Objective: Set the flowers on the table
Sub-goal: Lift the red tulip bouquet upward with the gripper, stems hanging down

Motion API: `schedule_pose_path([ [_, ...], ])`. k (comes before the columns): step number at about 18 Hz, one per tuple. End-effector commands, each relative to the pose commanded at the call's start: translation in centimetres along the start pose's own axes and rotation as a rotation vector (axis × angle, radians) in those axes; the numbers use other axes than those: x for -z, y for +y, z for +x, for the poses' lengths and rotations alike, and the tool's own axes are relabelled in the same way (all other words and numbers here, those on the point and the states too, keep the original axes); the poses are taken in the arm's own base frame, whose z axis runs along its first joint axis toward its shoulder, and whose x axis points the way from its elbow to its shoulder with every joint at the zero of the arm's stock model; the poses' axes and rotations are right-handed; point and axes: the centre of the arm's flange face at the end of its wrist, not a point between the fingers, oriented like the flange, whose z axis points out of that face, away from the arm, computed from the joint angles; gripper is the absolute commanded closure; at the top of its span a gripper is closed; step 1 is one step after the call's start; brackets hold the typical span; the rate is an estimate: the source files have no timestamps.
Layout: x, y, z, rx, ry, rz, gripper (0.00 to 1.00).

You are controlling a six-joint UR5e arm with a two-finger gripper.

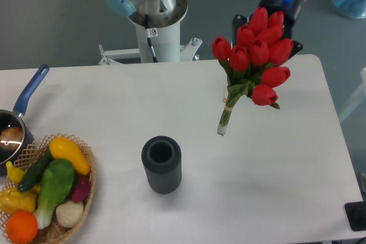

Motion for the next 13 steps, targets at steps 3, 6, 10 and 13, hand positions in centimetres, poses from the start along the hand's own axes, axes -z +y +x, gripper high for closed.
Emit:
schedule_pose_path([
  [3, -0.4, 0.6, 0.1, -0.005, 0.005, -0.005, 0.63],
  [6, -0.2, 0.1, -0.1, -0.013, -0.003, -0.009, 0.63],
  [10, -0.3, 0.9, -0.6, -0.026, -0.083, -0.122, 0.63],
  [13, -0.5, 1.6, -1.1, -0.043, -0.132, -0.206, 0.63],
])
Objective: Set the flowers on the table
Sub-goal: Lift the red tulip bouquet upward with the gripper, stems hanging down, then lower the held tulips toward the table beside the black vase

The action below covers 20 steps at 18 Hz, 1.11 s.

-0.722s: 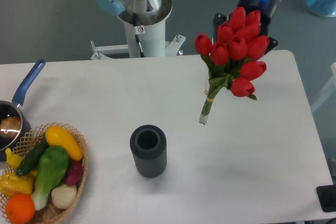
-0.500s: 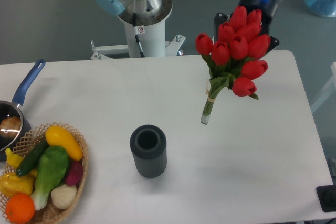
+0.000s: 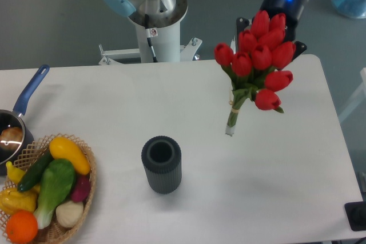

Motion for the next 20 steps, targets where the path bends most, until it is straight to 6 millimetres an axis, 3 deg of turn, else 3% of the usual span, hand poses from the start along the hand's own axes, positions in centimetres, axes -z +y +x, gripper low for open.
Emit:
schedule_pose_path([
  [3, -0.9, 1.9, -0.7, -0.016, -0.06, -0.127, 0.63],
  [6, -4.5, 4.8, -1.1, -0.074, -0.075, -0.304, 0.63],
  [9, -5.9, 7.3, -2.4, -0.104, -0.103, -0.439, 0.63],
  [20, -8.9, 11.6, -2.2, -0.219, -0.145, -0.797, 0.63],
])
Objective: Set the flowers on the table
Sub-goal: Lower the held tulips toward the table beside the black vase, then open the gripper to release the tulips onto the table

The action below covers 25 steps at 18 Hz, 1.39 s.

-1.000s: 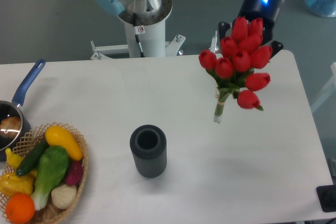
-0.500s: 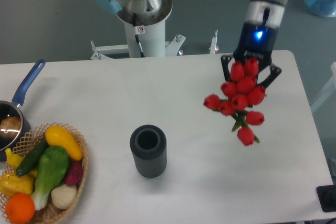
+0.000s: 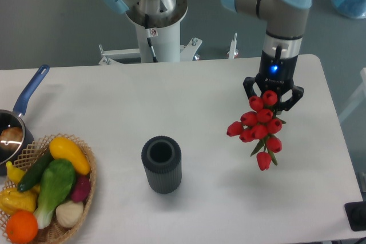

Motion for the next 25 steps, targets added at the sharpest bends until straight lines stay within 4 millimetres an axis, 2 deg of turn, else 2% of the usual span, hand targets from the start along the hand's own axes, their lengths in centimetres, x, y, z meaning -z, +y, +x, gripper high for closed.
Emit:
schedule_pose_path([
  [5, -3.7, -0.2, 1.0, -0.005, 0.072, -0.03, 0.63],
  [9, -6.6, -0.3, 2.0, -0.032, 0.09, -0.122, 0.63],
  [13, -7.5, -0.5, 2.4, -0.039, 0.108, -0.131, 0.63],
  [18, -10.1, -0.5, 2.8, -0.032, 0.152, -0.126, 0.62],
  [20, -10.3, -0.9, 3.0, -0.031, 0.164, -0.102, 0.59],
  [25, -11.1, -0.8, 3.0, -0.025, 0.18, -0.093, 0.58],
])
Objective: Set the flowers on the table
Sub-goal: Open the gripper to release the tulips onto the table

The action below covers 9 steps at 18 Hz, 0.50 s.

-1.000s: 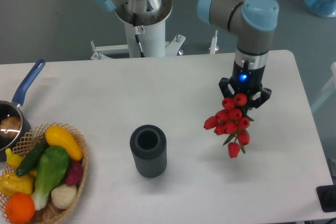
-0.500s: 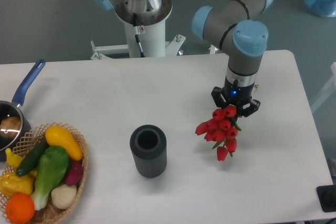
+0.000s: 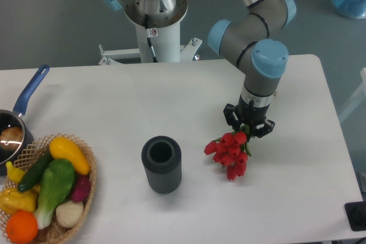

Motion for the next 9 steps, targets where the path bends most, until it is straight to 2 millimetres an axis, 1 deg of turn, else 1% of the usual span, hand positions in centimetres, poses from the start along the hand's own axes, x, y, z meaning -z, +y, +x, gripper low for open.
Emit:
schedule_pose_path([
  [3, 0.1, -0.1, -0.2, -0.002, -0.004, 0.003, 0.58],
  [4, 0.1, 0.0, -0.2, -0.002, -0.004, 0.002, 0.46],
  [5, 0.3, 0.0, -0.4, 0.0, -0.008, 0.006, 0.28],
  [6, 0.5, 0.0, -0.5, 0.002, -0.007, 0.017, 0.2],
  [7, 0.7, 0.0, -0.6, 0.006, -0.004, 0.04, 0.04],
  [8, 1.0, 0.0, -0.7, 0.011, 0.003, 0.062, 0.0],
  [9, 1.2, 0.3, -0.9, 0.018, 0.002, 0.071, 0.0],
])
